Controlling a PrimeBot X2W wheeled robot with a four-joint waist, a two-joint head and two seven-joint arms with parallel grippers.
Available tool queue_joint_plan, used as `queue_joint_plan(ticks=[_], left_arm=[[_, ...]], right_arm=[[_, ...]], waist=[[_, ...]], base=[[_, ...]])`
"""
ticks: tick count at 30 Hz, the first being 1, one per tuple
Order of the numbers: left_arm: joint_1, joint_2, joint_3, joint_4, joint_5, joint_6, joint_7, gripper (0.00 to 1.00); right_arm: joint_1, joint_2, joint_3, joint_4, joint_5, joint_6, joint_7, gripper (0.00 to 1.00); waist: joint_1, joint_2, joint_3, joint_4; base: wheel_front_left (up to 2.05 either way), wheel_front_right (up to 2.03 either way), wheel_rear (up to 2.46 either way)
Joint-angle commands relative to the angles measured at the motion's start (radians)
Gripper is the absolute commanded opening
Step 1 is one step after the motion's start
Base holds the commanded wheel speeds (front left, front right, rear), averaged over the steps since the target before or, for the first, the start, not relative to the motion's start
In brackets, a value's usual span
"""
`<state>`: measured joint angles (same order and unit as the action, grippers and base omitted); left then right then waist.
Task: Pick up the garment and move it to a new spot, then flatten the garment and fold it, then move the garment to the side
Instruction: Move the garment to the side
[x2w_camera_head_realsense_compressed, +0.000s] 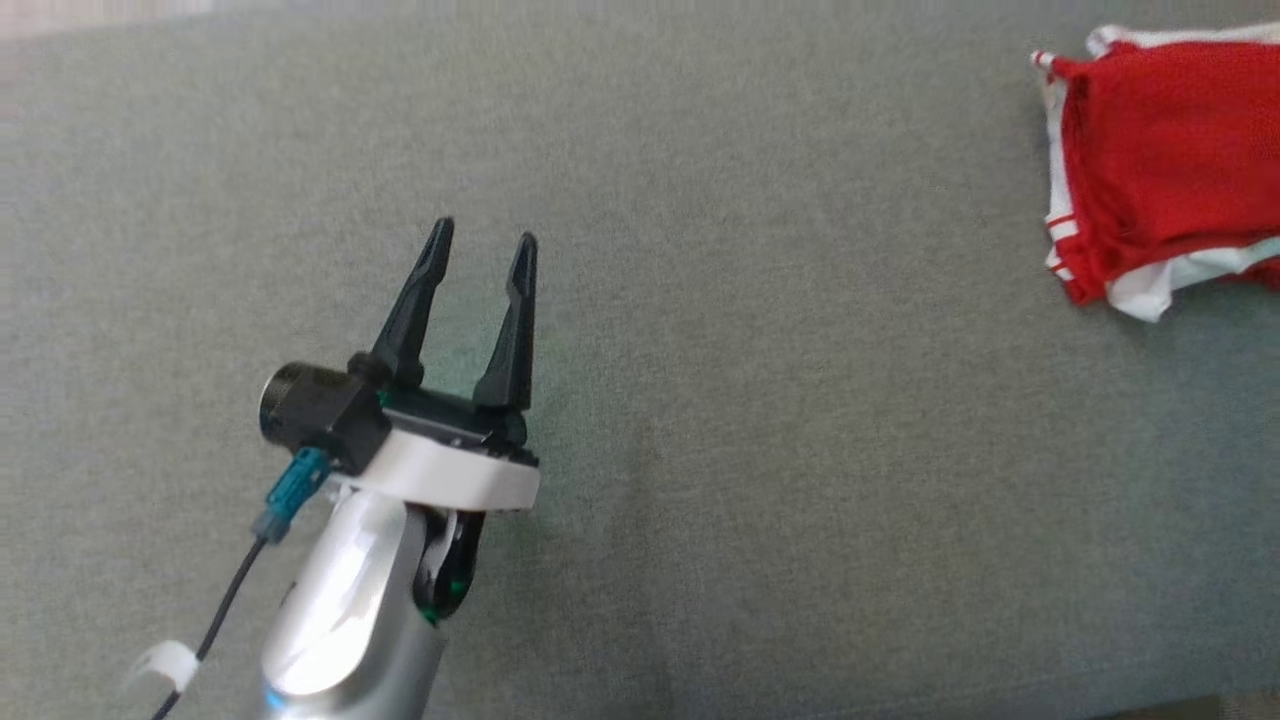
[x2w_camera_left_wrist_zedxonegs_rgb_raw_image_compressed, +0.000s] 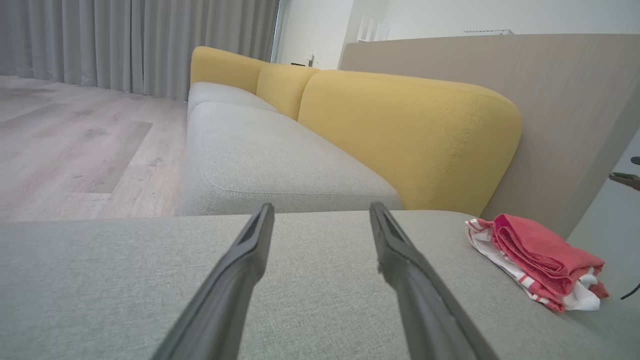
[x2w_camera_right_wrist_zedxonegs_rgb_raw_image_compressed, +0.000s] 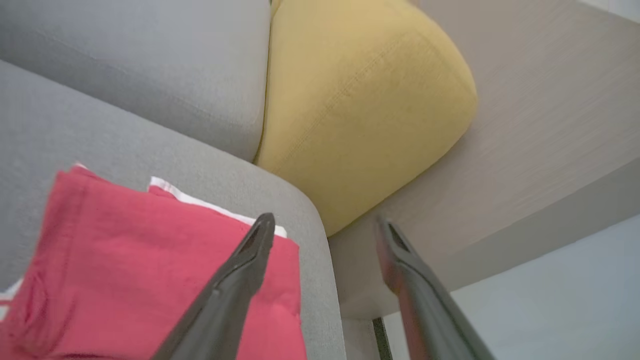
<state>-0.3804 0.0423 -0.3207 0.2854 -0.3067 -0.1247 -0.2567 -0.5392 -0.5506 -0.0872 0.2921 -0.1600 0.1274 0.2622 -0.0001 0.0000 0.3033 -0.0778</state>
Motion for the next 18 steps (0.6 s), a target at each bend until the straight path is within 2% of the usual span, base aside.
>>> queue_joint_plan(ticks=[1, 5, 18], left_arm=[[0.011, 0.008, 0.039, -0.031, 0.007, -0.004, -0.005, 1.0], [0.038, 0.008, 0.058, -0.034, 0.006, 0.0, -0.005, 1.0], [0.156, 0.008, 0.135, -0.069, -0.015, 0.034, -0.005, 1.0]], right_arm=[[0.01, 0.0, 0.004, -0.053, -0.001, 0.003, -0.016, 1.0], [0.02, 0.062, 0.013, -0.096, 0.014, 0.003, -0.041, 1.0], [0.187, 0.387, 0.025, -0.236, 0.179, 0.003, -0.275, 1.0]], waist=[[0.0001, 0.0, -0.057, -0.001], [0.0001, 0.0, -0.105, 0.002], [0.0001, 0.0, -0.23, 0.059]], base=[[0.0, 0.0, 0.0], [0.0, 0.0, 0.0], [0.0, 0.0, 0.0]])
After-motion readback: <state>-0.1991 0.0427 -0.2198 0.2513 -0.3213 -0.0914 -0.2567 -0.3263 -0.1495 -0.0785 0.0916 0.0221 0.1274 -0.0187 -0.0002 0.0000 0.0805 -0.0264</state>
